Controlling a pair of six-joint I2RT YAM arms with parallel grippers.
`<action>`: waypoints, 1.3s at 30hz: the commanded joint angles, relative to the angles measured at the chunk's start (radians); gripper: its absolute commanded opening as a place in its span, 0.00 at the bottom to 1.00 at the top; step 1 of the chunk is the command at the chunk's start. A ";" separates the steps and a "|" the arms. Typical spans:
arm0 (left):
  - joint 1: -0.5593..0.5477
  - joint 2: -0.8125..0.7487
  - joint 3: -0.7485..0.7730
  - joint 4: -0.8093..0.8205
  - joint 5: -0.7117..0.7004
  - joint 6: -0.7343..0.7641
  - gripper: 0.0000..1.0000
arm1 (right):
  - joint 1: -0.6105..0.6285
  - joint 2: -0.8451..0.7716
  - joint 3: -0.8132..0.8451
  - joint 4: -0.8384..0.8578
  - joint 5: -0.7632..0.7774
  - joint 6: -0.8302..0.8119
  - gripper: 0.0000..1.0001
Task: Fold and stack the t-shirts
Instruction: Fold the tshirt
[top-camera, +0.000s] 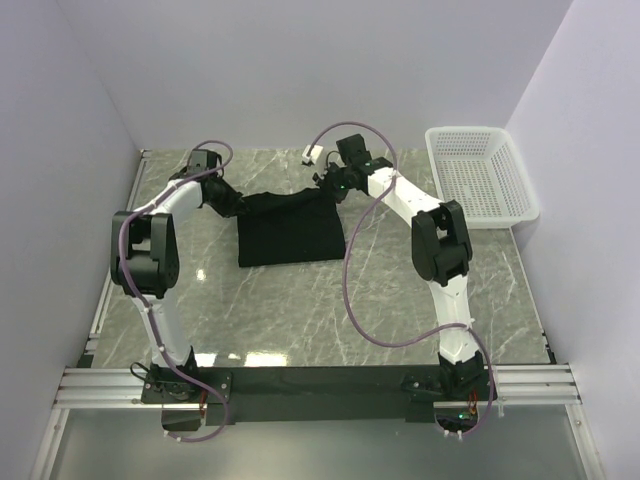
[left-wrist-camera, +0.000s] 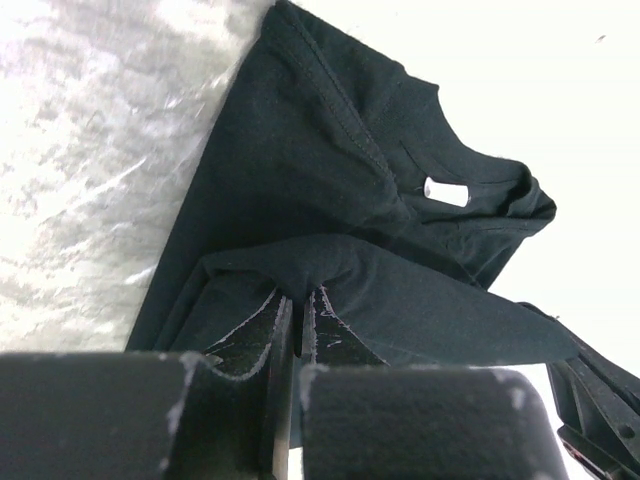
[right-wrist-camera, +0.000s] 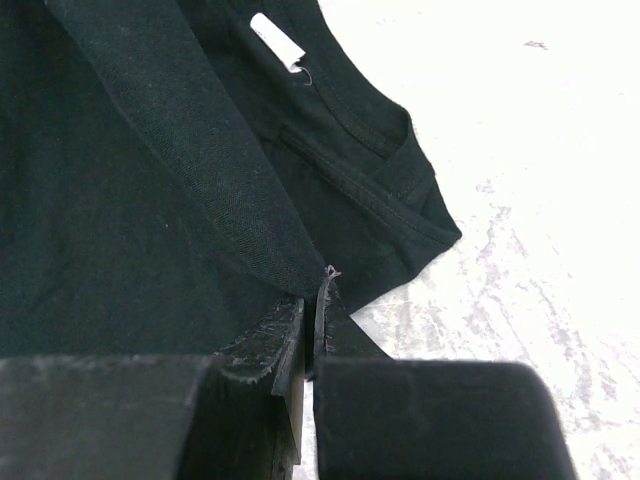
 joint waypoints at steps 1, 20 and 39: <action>0.010 0.009 0.056 0.016 -0.029 0.010 0.01 | -0.008 0.007 0.070 0.026 0.042 0.019 0.00; 0.037 -0.083 0.174 0.024 -0.082 0.059 0.55 | 0.012 0.020 0.144 0.174 0.376 0.250 0.63; -0.018 0.016 0.010 0.354 0.363 0.090 0.32 | -0.006 0.058 0.197 -0.145 -0.029 0.211 0.00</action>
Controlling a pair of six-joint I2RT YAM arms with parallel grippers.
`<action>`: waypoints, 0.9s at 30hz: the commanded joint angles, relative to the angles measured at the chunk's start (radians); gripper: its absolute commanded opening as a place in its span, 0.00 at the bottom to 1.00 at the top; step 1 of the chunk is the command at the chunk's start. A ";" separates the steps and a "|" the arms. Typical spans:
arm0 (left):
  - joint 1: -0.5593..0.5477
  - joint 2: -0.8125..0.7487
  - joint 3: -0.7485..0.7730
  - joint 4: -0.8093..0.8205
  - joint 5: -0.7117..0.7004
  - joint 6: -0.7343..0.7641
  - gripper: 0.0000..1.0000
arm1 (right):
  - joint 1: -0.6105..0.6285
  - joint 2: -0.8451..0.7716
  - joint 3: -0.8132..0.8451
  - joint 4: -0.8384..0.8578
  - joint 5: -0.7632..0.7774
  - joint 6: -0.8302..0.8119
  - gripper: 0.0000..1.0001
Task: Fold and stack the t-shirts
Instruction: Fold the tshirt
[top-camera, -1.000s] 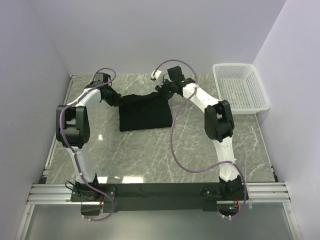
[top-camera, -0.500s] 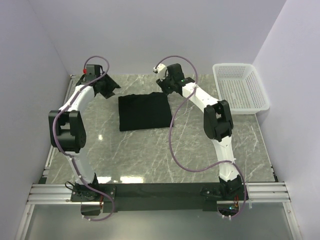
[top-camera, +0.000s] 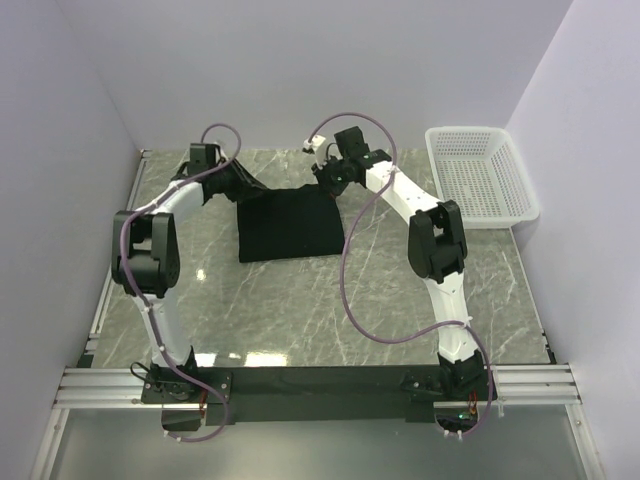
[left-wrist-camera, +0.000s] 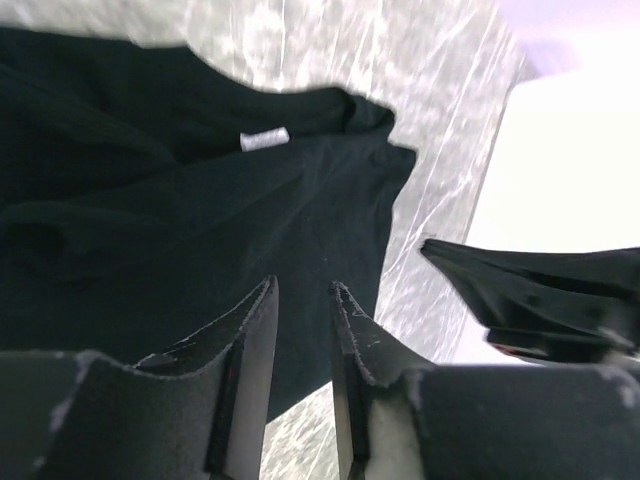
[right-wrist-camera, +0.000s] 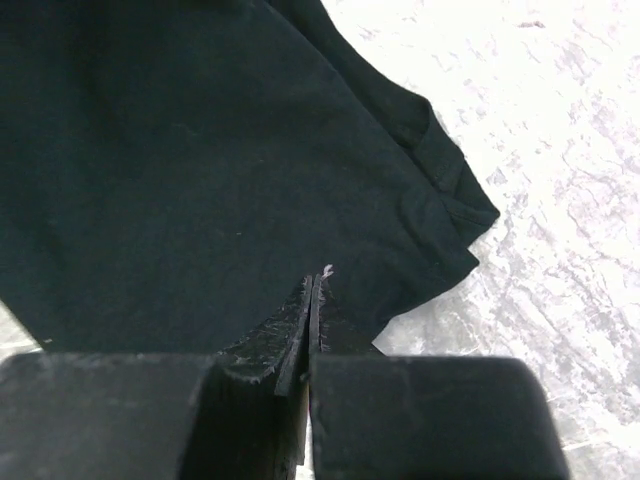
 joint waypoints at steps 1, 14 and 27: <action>-0.022 0.037 0.022 0.074 0.078 0.007 0.32 | -0.006 -0.002 0.049 -0.069 -0.044 0.013 0.00; -0.012 0.169 0.096 0.097 0.042 -0.015 0.28 | 0.012 -0.134 -0.217 -0.071 -0.115 -0.015 0.00; 0.055 0.241 0.165 0.052 0.003 -0.010 0.28 | 0.037 -0.123 -0.232 -0.097 -0.053 0.004 0.00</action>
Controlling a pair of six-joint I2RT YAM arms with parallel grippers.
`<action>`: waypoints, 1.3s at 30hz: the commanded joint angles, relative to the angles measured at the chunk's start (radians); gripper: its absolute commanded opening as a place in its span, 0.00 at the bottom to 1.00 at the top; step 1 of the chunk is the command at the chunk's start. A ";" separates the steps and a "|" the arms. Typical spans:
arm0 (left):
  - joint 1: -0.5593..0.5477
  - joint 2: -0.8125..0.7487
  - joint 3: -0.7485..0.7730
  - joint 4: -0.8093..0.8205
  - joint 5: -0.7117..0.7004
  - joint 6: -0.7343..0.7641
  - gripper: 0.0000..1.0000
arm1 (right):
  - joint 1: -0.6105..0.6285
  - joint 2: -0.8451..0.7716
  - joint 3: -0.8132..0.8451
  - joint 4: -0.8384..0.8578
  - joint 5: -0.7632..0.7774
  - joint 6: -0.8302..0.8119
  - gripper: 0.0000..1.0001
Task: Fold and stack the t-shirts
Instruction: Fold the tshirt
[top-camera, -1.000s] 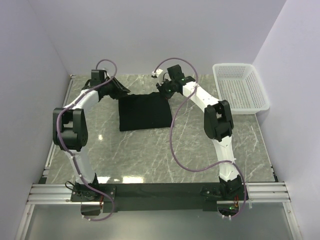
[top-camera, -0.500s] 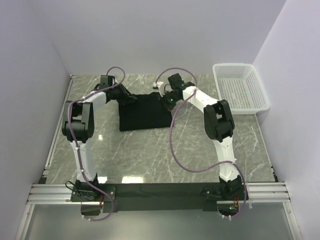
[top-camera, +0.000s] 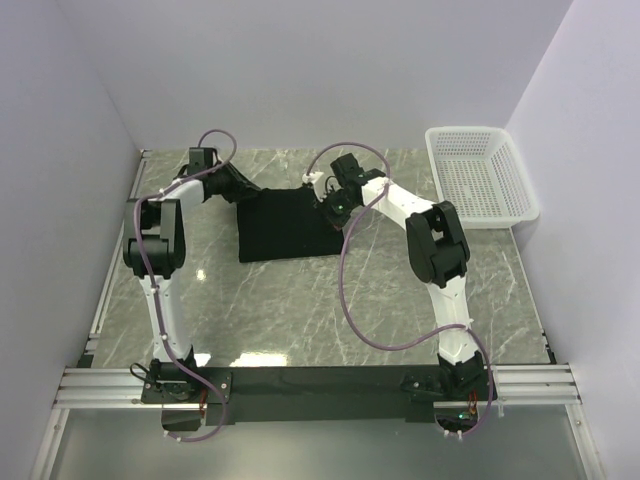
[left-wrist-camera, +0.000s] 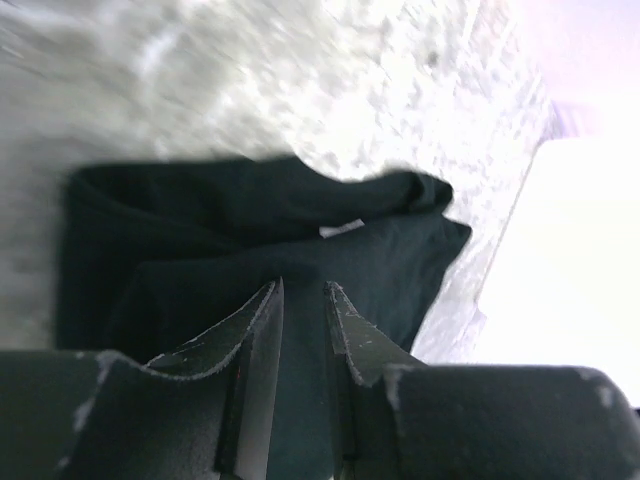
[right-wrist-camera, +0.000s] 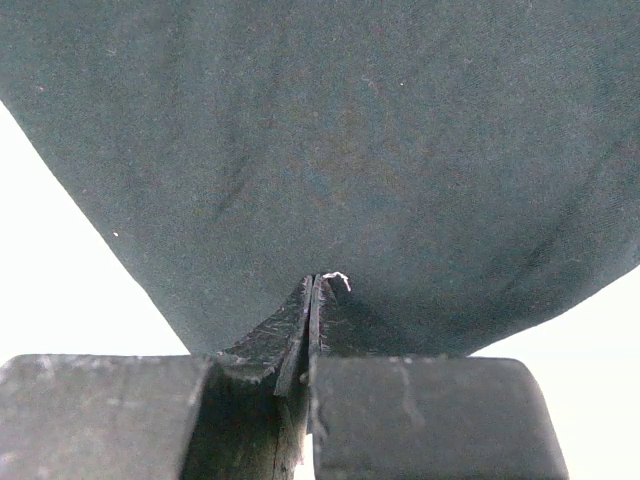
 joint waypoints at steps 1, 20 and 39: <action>0.020 0.031 0.055 -0.004 -0.028 0.008 0.28 | 0.003 -0.071 0.008 -0.008 0.013 0.014 0.00; 0.078 -0.035 0.154 0.009 -0.052 0.015 0.43 | -0.035 -0.258 -0.087 0.006 -0.084 0.024 0.00; 0.067 -0.547 -0.423 -0.017 0.084 0.164 0.48 | -0.037 -0.113 -0.102 -0.034 -0.118 0.112 0.00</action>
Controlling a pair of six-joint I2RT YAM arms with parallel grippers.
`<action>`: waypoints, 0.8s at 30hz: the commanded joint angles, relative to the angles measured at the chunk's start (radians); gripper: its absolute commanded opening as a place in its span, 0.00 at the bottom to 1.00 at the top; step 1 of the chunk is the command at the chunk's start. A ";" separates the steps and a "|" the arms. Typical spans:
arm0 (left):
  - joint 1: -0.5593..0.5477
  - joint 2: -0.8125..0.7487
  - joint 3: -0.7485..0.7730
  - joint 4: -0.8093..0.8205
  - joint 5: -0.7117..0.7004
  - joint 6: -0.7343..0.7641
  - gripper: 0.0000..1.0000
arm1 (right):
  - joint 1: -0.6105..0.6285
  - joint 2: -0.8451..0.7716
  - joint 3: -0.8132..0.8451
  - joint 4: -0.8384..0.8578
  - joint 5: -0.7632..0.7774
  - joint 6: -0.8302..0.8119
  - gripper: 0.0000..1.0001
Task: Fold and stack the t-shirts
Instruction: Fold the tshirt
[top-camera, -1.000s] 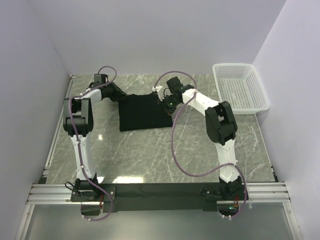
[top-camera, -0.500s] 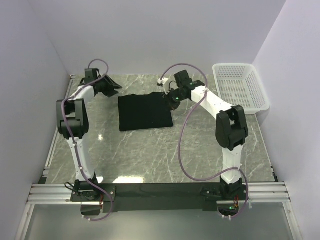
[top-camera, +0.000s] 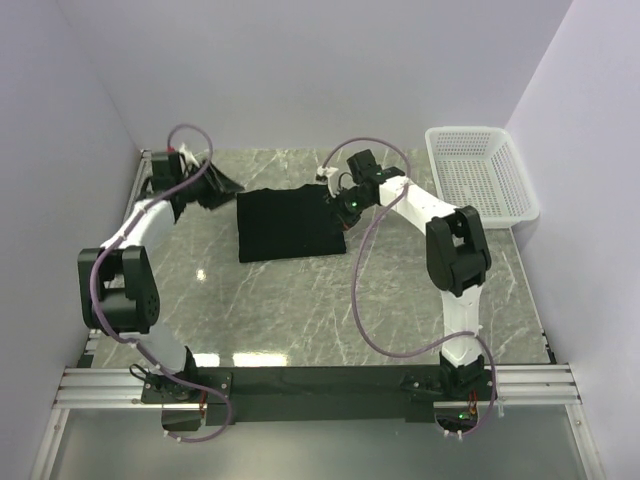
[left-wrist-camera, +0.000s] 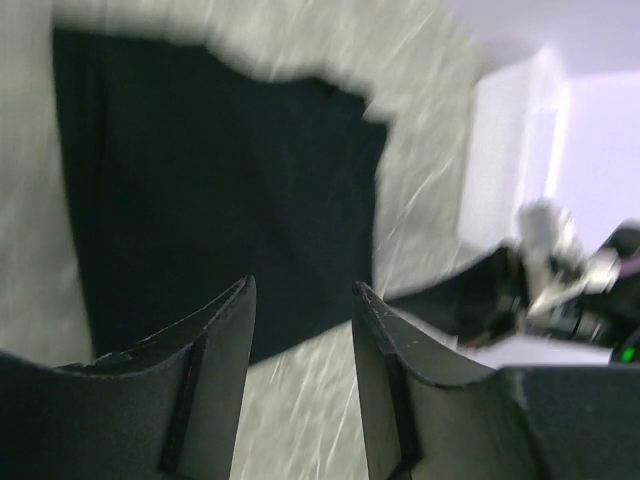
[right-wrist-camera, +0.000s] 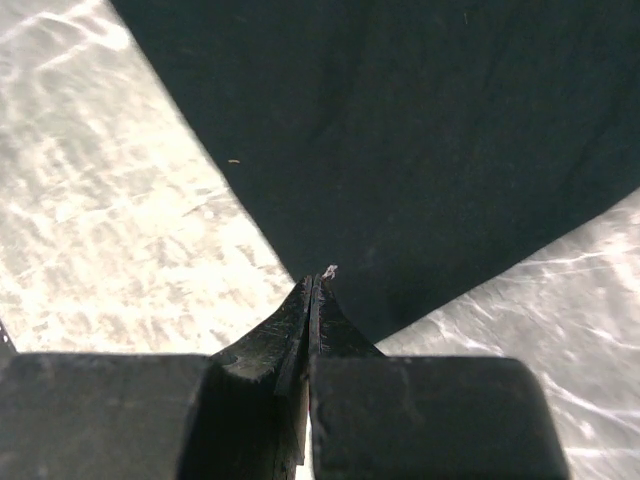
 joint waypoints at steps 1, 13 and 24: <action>-0.014 -0.054 -0.124 -0.004 0.026 0.036 0.48 | 0.009 0.078 0.046 -0.024 0.029 0.048 0.00; -0.042 -0.123 -0.348 0.070 0.023 0.015 0.47 | 0.006 0.094 0.136 -0.049 0.106 0.078 0.00; -0.039 -0.195 -0.325 -0.102 -0.232 0.050 0.51 | -0.107 -0.190 0.077 -0.084 -0.034 0.052 0.27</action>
